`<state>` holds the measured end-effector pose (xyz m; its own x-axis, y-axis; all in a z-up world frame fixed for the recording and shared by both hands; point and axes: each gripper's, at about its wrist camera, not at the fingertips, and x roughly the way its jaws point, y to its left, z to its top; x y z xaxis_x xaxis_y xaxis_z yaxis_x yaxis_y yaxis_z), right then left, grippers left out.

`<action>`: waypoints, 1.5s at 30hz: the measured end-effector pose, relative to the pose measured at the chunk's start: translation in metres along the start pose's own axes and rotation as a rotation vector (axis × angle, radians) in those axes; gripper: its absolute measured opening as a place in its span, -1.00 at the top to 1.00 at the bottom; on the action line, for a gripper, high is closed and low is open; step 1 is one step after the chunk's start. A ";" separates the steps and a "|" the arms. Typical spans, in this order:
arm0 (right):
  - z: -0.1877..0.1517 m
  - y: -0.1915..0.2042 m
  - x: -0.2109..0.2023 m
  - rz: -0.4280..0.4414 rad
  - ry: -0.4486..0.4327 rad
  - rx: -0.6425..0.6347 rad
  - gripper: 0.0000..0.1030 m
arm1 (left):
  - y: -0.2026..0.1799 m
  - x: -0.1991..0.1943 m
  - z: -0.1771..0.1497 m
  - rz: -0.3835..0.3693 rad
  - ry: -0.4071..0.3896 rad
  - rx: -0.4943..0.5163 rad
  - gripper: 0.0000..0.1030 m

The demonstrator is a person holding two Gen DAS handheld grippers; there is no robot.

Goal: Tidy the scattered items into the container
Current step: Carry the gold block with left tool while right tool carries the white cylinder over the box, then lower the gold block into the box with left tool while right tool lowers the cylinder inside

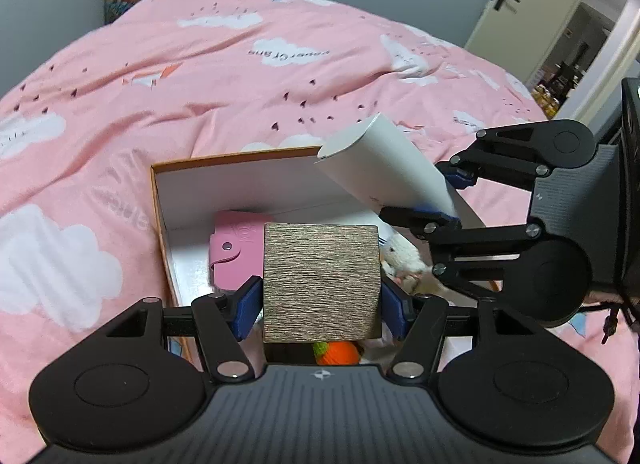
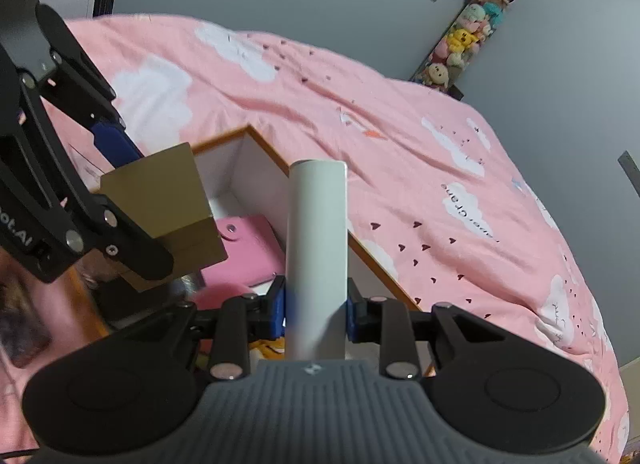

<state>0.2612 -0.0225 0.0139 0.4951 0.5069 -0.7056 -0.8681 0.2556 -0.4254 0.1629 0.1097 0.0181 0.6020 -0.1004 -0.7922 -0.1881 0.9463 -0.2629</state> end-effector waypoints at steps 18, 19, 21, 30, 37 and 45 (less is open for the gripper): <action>-0.007 0.000 0.087 -0.003 0.086 -0.217 0.40 | 0.022 0.046 0.018 0.030 0.075 0.027 -0.38; -0.009 0.003 0.091 -0.008 0.093 -0.241 0.40 | 0.024 0.047 0.019 0.030 0.078 0.022 -0.38; -0.014 0.010 0.097 -0.026 0.105 -0.303 0.40 | 0.028 0.049 0.020 0.035 0.082 0.020 -0.38; -0.027 0.024 0.118 -0.048 0.144 -0.413 0.40 | 0.042 0.056 0.029 0.054 0.092 -0.012 -0.38; -0.024 0.022 0.116 -0.022 0.169 -0.386 0.38 | 0.050 0.054 0.036 0.051 0.087 -0.033 -0.38; -0.029 0.016 0.097 0.017 0.158 -0.368 0.14 | 0.057 0.053 0.042 0.061 0.085 -0.054 -0.38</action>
<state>0.2968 0.0067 -0.0780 0.5049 0.3687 -0.7805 -0.8198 -0.0781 -0.5673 0.2167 0.1710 -0.0157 0.5206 -0.0706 -0.8509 -0.2655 0.9338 -0.2399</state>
